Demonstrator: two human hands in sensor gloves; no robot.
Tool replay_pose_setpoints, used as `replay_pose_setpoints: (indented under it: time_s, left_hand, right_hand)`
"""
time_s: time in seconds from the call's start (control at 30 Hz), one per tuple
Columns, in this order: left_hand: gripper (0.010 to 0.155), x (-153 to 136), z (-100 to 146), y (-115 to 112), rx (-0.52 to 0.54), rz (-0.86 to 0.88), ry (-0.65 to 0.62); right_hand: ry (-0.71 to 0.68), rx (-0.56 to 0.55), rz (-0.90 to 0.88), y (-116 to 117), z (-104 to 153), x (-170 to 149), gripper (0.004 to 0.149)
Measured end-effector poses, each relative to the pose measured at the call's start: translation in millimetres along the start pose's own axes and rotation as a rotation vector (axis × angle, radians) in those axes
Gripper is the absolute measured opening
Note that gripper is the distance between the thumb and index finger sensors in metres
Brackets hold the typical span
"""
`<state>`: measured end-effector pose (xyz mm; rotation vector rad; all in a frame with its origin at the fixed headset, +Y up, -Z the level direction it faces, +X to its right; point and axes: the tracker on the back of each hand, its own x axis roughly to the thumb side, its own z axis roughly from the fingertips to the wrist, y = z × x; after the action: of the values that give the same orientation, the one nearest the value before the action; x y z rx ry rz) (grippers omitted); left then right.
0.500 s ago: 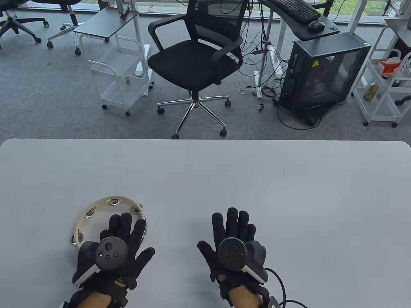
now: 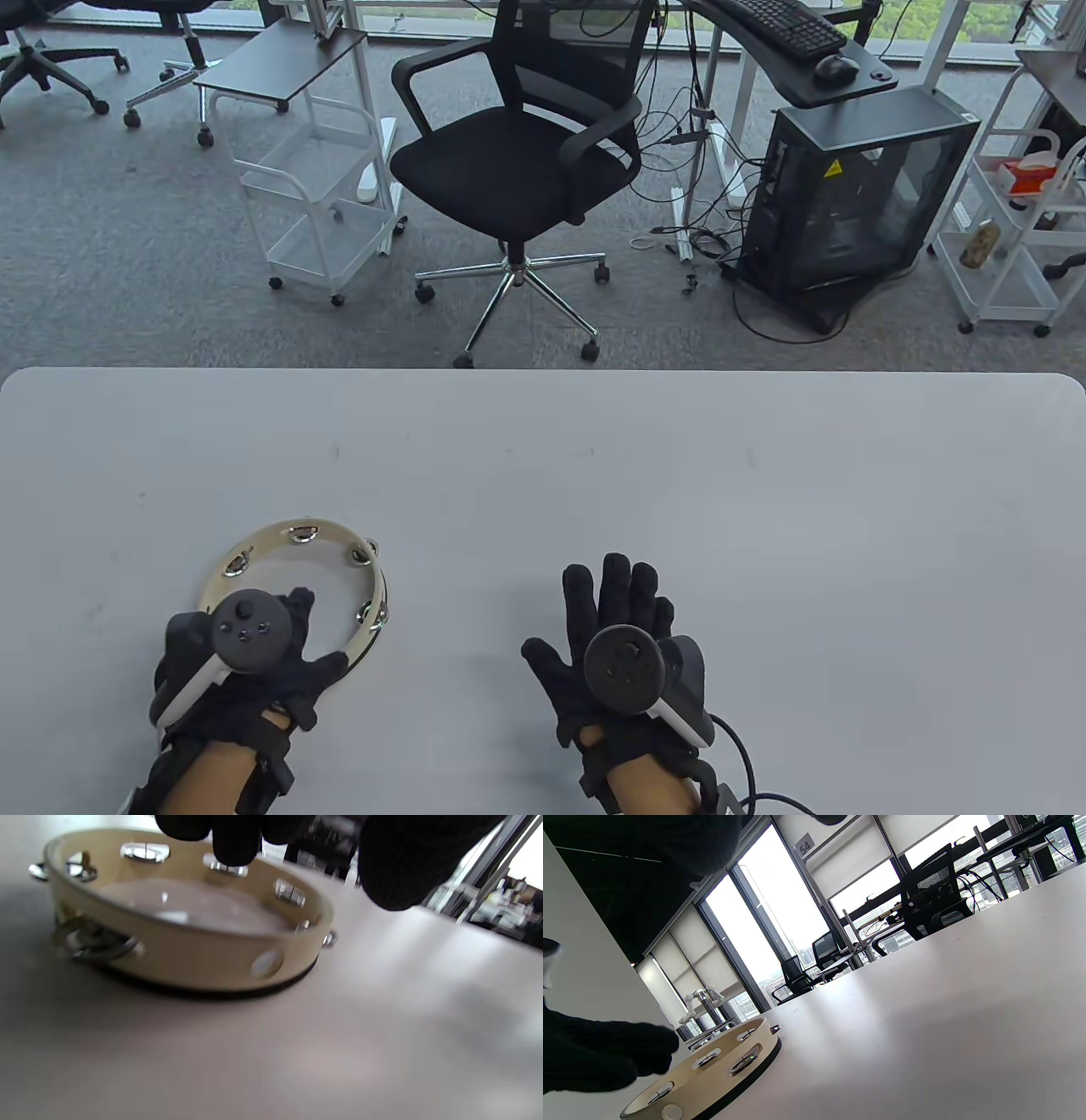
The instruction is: Shake a tambourine
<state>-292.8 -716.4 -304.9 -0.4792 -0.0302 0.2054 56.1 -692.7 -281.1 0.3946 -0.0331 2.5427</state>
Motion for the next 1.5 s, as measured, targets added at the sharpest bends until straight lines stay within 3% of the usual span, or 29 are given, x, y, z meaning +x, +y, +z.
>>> replay_pose_setpoints:
  time_s: [0.07, 0.2, 0.27, 0.37, 0.47, 0.57, 0.63, 0.7, 0.8, 0.93, 1.07, 1.1, 1.13, 1.17, 1.23, 1.3, 1.5]
  left_hand:
    - [0.079, 3, -14, -16, -0.148, -0.096, 0.080]
    - [0.051, 7, -29, -20, -0.006, -0.145, 0.092]
    - [0.047, 7, -31, -19, 0.001, -0.139, 0.081]
    - [0.043, 5, -26, -11, 0.116, -0.174, 0.060]
    - [0.040, -10, -7, 13, 0.350, 0.106, 0.038]
    - [0.040, -39, 11, 26, 0.506, 0.578, -0.038]
    - [0.040, -51, 17, 27, 0.539, 0.952, -0.161]
    - [0.040, -53, 19, 24, 0.542, 1.204, -0.257]
    - [0.041, -38, 20, 20, 0.475, 1.427, -0.421]
    - [0.043, 4, 25, 17, 0.367, 1.323, -0.667]
    - [0.043, 80, 37, -7, -0.007, 1.030, -0.977]
    - [0.044, 93, 41, -12, -0.021, 0.906, -1.002]
    - [0.047, 99, 46, -13, 0.027, 0.884, -1.044]
    - [0.048, 101, 49, -13, 0.051, 0.879, -0.983]
    - [0.045, 100, 47, -12, 0.048, 0.852, -0.985]
    - [0.045, 97, 43, -13, 0.026, 0.863, -0.992]
    - [0.044, 88, 33, -15, 0.017, 0.918, -0.912]
  right_hand:
    - [-0.003, 0.016, -0.006, 2, 0, 1, 0.087]
    - [-0.013, 0.044, -0.028, 5, 0, 3, 0.087]
    - [-0.017, 0.051, -0.033, 5, -1, 3, 0.087]
    - [-0.015, 0.043, -0.049, 5, -1, 1, 0.087]
    - [-0.010, 0.009, -0.099, 1, 0, -3, 0.087]
    - [-0.005, -0.046, -0.221, -3, 1, -8, 0.088]
    - [-0.009, -0.095, -0.381, -4, 3, -11, 0.089]
    - [-0.021, -0.141, -0.543, -3, 3, -13, 0.090]
    - [-0.051, -0.187, -0.770, 4, 4, -12, 0.092]
    - [-0.093, -0.170, -0.991, 23, 3, 1, 0.091]
    - [-0.199, -0.056, -1.173, 53, -1, 34, 0.089]
    - [-0.189, 0.002, -1.165, 57, 4, 37, 0.088]
    - [-0.139, -0.102, -1.145, 56, 6, 37, 0.088]
    - [-0.150, -0.154, -1.141, 55, 3, 33, 0.088]
    - [-0.211, -0.059, -1.147, 54, 3, 32, 0.088]
    - [-0.198, -0.110, -1.077, 53, 2, 32, 0.088]
    - [-0.166, -0.076, -1.087, 58, -2, 26, 0.089]
